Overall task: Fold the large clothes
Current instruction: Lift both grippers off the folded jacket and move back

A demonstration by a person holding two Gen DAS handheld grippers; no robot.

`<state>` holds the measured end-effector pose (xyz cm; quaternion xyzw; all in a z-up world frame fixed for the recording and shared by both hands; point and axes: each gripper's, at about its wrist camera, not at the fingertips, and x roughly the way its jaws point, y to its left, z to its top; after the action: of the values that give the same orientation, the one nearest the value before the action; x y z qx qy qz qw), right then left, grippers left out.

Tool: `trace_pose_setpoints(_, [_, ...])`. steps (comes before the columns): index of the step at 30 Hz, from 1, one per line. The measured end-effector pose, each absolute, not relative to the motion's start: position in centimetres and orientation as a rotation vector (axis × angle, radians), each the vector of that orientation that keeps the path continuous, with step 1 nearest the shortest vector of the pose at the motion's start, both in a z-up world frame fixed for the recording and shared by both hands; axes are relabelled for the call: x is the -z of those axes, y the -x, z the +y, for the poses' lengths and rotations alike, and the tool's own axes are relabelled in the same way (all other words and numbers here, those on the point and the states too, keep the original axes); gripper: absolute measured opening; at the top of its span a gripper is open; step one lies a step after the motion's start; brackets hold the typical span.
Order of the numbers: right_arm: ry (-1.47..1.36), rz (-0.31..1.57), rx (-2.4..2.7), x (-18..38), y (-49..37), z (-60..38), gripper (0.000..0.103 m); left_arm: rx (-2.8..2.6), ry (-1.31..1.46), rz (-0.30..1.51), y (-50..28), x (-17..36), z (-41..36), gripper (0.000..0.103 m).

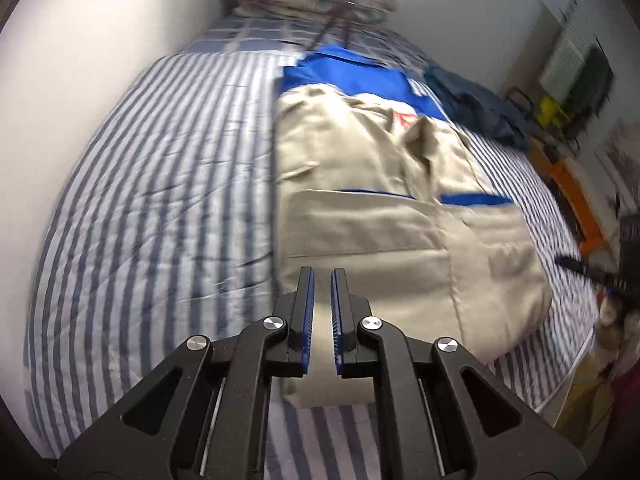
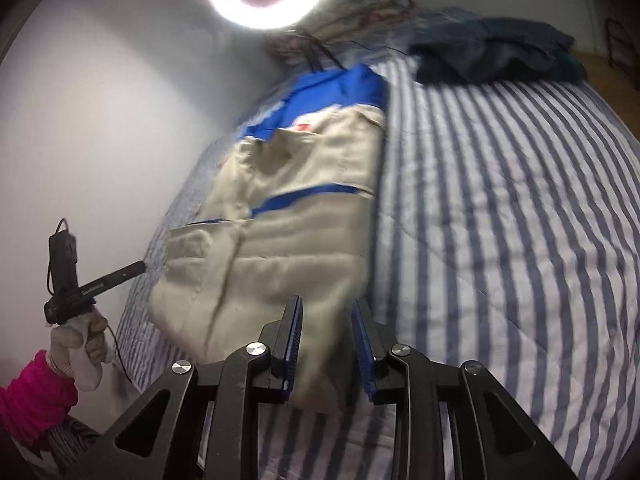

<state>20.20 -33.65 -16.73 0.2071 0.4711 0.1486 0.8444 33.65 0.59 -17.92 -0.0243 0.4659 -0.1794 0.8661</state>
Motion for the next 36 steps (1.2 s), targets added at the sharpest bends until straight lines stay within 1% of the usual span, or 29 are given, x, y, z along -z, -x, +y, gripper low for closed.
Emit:
trace_pose_setpoints(6, [-0.268, 0.952, -0.353, 16.0, -23.2, -28.5, 0.028, 0.366, 0.024, 0.985, -36.3, 19.5, -2.1, 0.006])
trace_pose_setpoints(10, [-0.154, 1.001, -0.324, 18.3, -25.9, -26.4, 0.028, 0.347, -0.013, 1.048, -38.3, 22.5, -2.8, 0.006])
trace_pose_setpoints(11, [-0.141, 1.031, -0.319, 19.3, -26.5, -26.2, 0.028, 0.350, -0.022, 1.036, -38.3, 22.9, -2.9, 0.007])
trace_pose_setpoints(13, [-0.125, 1.062, -0.317, 20.8, -27.1, -25.9, 0.028, 0.348, -0.034, 1.016, -38.0, 23.1, -3.0, 0.008])
trace_pose_setpoints(15, [-0.100, 1.050, -0.308, 21.0, -27.1, -25.5, 0.028, 0.355, -0.037, 1.021, -38.0, 22.9, -2.9, 0.008])
trace_pose_setpoints(18, [-0.083, 1.082, -0.296, 20.4, -27.3, -25.3, 0.028, 0.343, 0.034, 1.062, -38.0, 21.8, -2.0, 0.008])
trace_pose_setpoints(21, [-0.101, 1.062, -0.268, 18.0, -26.3, -26.0, 0.029, 0.326, 0.065, 1.035, -36.8, 18.8, -1.1, 0.008])
trace_pose_setpoints(25, [-0.110, 0.971, -0.272, 12.4, -22.8, -26.5, 0.032, 0.329, 0.102, 0.940, -33.1, 13.1, 0.7, 0.008])
trace_pose_setpoints(27, [-0.104, 0.923, -0.269, 9.4, -21.1, -26.6, 0.037, 0.326, 0.128, 0.905, -31.4, 10.0, 1.7, 0.008])
trace_pose_setpoints(30, [-0.111, 0.842, -0.257, 4.9, -18.8, -26.7, 0.048, 0.342, 0.141, 0.847, -29.2, 6.0, 3.0, 0.011])
trace_pose_setpoints(31, [-0.109, 0.815, -0.251, 3.3, -17.9, -26.5, 0.049, 0.347, 0.140, 0.829, -28.7, 5.0, 3.4, 0.012])
trace_pose_setpoints(36, [-0.055, 0.747, -0.206, -1.4, -16.2, -24.9, 0.049, 0.388, 0.103, 0.756, -26.9, 0.4, 5.0, 0.013])
